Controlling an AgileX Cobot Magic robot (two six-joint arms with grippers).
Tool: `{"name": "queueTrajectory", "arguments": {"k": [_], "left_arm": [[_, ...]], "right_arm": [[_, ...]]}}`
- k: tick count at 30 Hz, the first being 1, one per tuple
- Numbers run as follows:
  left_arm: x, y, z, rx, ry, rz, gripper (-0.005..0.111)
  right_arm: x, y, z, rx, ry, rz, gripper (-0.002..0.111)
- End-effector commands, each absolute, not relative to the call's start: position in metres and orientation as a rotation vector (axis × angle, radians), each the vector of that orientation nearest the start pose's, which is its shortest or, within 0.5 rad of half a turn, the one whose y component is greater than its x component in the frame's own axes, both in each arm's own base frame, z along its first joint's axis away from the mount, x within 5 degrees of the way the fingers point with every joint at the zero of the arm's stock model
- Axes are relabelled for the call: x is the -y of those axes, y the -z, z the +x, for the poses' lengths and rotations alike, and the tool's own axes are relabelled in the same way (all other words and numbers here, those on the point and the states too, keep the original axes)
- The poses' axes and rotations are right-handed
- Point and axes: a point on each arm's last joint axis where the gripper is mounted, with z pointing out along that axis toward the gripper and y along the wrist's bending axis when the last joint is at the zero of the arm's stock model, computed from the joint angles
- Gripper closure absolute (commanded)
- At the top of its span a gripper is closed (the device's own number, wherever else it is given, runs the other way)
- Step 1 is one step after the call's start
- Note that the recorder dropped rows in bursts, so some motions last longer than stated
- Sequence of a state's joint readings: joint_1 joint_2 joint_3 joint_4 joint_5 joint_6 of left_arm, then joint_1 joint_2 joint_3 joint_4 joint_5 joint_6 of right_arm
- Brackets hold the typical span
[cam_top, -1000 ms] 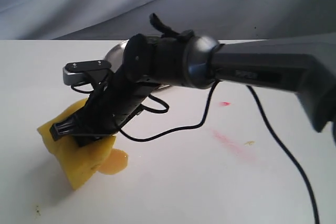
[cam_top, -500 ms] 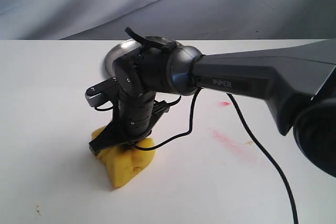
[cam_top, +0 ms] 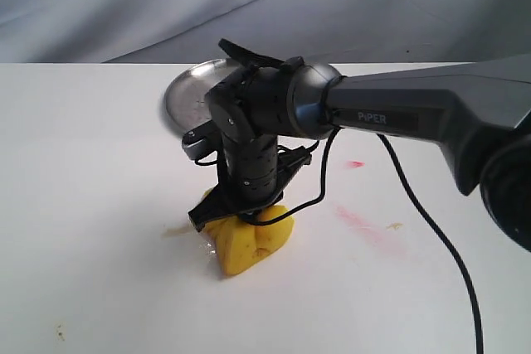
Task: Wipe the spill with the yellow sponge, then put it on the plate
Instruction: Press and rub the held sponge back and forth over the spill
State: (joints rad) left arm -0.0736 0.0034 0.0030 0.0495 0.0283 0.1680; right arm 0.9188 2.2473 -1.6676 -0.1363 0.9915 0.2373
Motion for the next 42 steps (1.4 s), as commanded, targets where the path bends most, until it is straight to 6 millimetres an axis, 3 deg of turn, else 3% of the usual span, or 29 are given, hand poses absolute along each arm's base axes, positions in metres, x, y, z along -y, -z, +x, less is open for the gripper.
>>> {"name": "queueTrajectory", "arguments": {"k": [1,6,10,15,22,31,34,36,39,42], "left_arm": [[0.004,-0.211,0.056,-1.494,-0.107,0.203,0.107],[0.004,-0.211,0.056,-1.494,-0.107,0.203,0.107],[0.004,-0.211,0.056,-1.494,-0.107,0.203,0.107],[0.004,-0.211,0.056,-1.494,-0.107,0.203,0.107],[0.004,-0.211,0.056,-1.494,-0.107,0.203,0.107],[0.004,-0.211,0.056,-1.494,-0.107,0.203,0.107],[0.004,-0.211,0.056,-1.494,-0.107,0.203,0.107],[0.004,-0.211,0.056,-1.494,-0.107,0.203,0.107],[0.004,-0.211,0.056,-1.494,-0.107,0.203,0.107],[0.004,-0.211,0.056,-1.494,-0.107,0.203,0.107]], "right_arm": [[-0.352,-0.118,0.255,-2.893,-0.013,-1.303,0.108],[-0.377,-0.121,0.236,-2.837,-0.308,-1.339,0.108],[-0.392,-0.124,0.237,-2.791,-0.508,-1.189,0.108],[-0.398,-0.126,0.247,-2.714,-0.561,-1.114,0.108],[-0.391,-0.134,0.28,-2.749,-0.294,-1.142,0.108],[-0.341,-0.138,0.312,-2.842,0.256,-1.112,0.108],[-0.334,-0.137,0.302,-2.899,0.218,-1.16,0.108],[-0.337,-0.134,0.284,-2.916,0.113,-1.258,0.108],[-0.358,-0.132,0.252,-2.915,-0.156,-1.392,0.108],[-0.387,-0.133,0.236,-2.819,-0.397,-1.326,0.108]]}}
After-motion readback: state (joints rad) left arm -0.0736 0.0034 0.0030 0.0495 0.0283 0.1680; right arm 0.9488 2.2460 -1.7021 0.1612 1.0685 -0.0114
